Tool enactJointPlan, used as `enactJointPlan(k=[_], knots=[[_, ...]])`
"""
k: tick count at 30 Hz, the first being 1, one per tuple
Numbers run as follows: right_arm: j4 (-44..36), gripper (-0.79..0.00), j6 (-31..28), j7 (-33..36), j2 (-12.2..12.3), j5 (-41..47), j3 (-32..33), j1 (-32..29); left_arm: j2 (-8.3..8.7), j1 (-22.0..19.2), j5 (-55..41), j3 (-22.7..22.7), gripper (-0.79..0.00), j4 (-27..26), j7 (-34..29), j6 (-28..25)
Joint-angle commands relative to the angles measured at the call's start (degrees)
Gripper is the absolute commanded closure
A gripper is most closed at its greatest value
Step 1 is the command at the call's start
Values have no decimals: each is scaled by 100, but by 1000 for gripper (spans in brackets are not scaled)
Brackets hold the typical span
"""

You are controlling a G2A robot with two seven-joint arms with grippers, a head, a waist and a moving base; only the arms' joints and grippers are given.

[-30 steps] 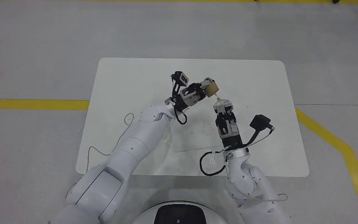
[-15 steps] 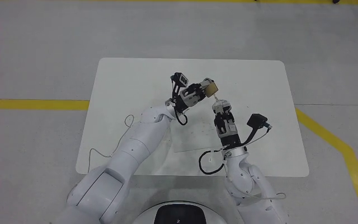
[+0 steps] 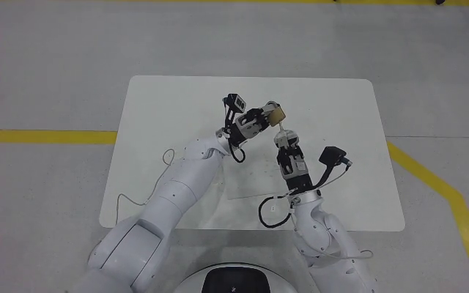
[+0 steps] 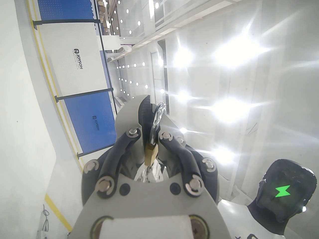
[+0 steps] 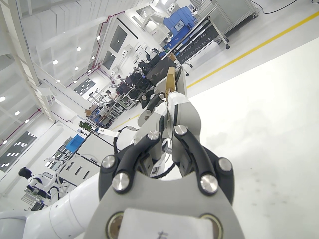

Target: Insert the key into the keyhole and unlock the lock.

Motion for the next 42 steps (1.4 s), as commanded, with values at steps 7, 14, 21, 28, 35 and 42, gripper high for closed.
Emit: enactJointPlan(k=[7,14,21,28,35,42], knots=[[-92,0,-22,414,19,-17,253,-44,5,-42,-27,-128,0,64,-23,81],[-343,0,-533,1210,79,557,645,-270,17,-129,-302,-215,0,276,-489,1390],[-343,0,-533,1210,79,557,645,-270,28,-222,-426,-248,0,486,-656,2284],[-370,0,-367,1631,71,1068,607,-302,61,-153,-195,-241,0,242,-308,2239],[-561,0,414,2391,62,1683,723,-107,260,101,373,-412,0,-458,259,2541],[-607,0,801,2092,21,1819,686,-94,450,338,913,-585,0,-1159,601,3073]])
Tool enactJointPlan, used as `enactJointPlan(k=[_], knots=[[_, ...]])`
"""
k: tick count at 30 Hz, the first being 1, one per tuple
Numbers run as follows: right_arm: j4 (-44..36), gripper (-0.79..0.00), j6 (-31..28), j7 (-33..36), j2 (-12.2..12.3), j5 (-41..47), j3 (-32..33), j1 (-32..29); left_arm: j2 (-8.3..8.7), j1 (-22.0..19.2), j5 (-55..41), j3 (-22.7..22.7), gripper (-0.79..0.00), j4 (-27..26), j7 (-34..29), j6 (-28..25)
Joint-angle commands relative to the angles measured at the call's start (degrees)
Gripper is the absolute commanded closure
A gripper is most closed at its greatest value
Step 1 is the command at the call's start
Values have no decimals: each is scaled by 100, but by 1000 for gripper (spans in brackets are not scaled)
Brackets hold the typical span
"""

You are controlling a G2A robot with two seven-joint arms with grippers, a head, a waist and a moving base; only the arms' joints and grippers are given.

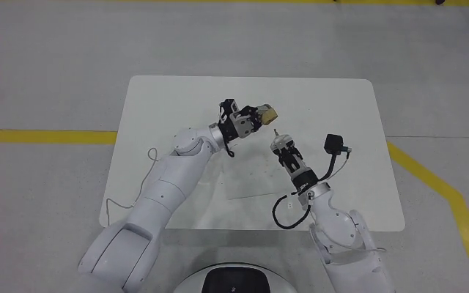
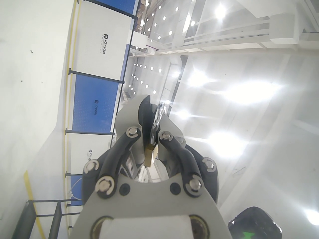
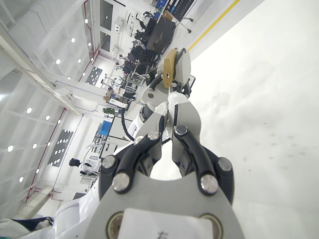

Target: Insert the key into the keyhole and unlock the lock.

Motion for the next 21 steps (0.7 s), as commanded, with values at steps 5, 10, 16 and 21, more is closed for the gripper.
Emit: enactJointPlan(k=[5,10,16,21], knots=[[103,0,343,-80,-43,248,-89,114,94,187,368,-27,0,-473,232,452],[166,0,493,7,-65,485,-106,179,130,317,529,-21,0,-725,328,517],[147,0,390,83,-76,775,-70,139,161,425,681,-13,0,-885,400,446],[94,0,316,87,-79,910,-33,56,178,505,761,-10,0,-979,470,331]])
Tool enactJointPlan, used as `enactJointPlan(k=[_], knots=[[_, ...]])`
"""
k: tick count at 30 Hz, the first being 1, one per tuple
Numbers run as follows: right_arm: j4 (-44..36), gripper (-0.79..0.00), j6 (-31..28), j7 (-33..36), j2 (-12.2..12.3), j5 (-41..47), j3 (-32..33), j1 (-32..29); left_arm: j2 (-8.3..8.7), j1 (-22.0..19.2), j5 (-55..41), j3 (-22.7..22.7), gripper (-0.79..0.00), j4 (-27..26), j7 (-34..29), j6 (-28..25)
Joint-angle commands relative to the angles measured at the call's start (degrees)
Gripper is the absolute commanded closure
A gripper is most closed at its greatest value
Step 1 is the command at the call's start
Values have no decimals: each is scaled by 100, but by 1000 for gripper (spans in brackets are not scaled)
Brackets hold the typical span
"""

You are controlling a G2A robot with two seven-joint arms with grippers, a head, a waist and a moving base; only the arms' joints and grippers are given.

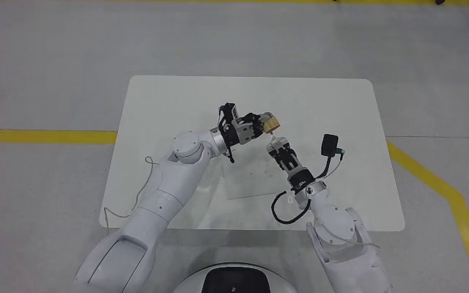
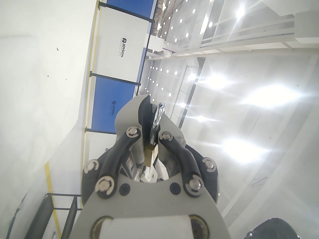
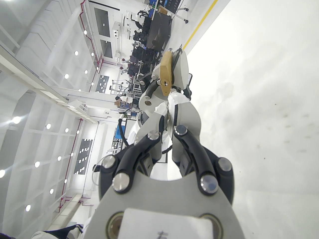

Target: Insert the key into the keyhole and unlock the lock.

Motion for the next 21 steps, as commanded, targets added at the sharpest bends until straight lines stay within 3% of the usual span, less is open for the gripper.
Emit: enactJointPlan(k=[1,21], knots=[[-12,0,-27,-9,-1,38,16,-25,5,26,5,-2,0,-29,9,-21],[-51,0,-87,-128,-17,-3,-20,-111,67,199,47,-35,0,-206,45,-90]])
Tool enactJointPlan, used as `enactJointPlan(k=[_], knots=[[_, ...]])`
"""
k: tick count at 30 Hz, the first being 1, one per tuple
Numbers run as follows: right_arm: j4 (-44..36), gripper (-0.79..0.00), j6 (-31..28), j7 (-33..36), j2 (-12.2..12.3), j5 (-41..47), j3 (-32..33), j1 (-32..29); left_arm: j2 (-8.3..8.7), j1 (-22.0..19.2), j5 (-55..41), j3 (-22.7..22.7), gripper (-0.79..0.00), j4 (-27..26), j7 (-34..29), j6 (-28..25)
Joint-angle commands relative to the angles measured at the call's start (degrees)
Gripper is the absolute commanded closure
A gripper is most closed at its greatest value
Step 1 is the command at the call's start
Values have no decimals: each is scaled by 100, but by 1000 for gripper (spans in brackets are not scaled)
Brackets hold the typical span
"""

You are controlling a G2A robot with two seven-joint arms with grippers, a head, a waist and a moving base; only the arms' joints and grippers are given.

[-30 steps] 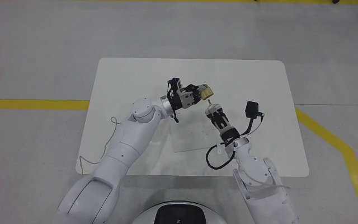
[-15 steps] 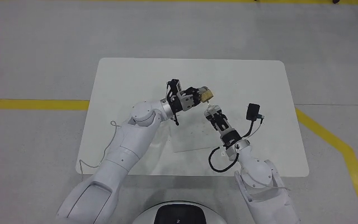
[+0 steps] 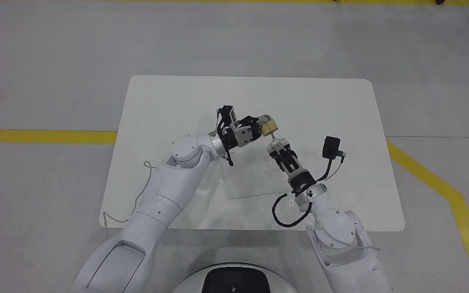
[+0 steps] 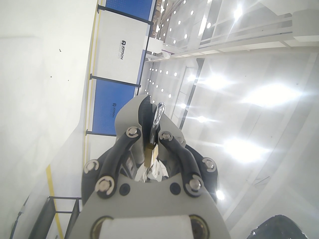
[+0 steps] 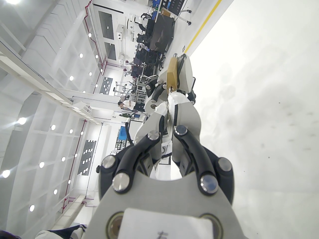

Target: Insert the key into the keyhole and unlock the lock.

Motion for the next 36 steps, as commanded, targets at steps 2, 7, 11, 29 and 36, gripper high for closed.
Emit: enactJointPlan(k=[2,7,11,29,36], knots=[[33,0,45,-40,-6,-19,-17,4,9,11,20,-1,0,-22,1,-25],[56,0,125,-95,-19,2,-44,35,25,37,50,-3,0,-73,-4,-36],[38,0,146,-101,-26,30,-62,38,43,66,121,-7,0,-124,5,-99],[64,0,327,-214,-47,-437,-247,107,74,80,211,51,0,-186,97,-35],[102,0,387,-167,-63,-424,-290,187,76,22,238,84,0,-141,112,-33]])
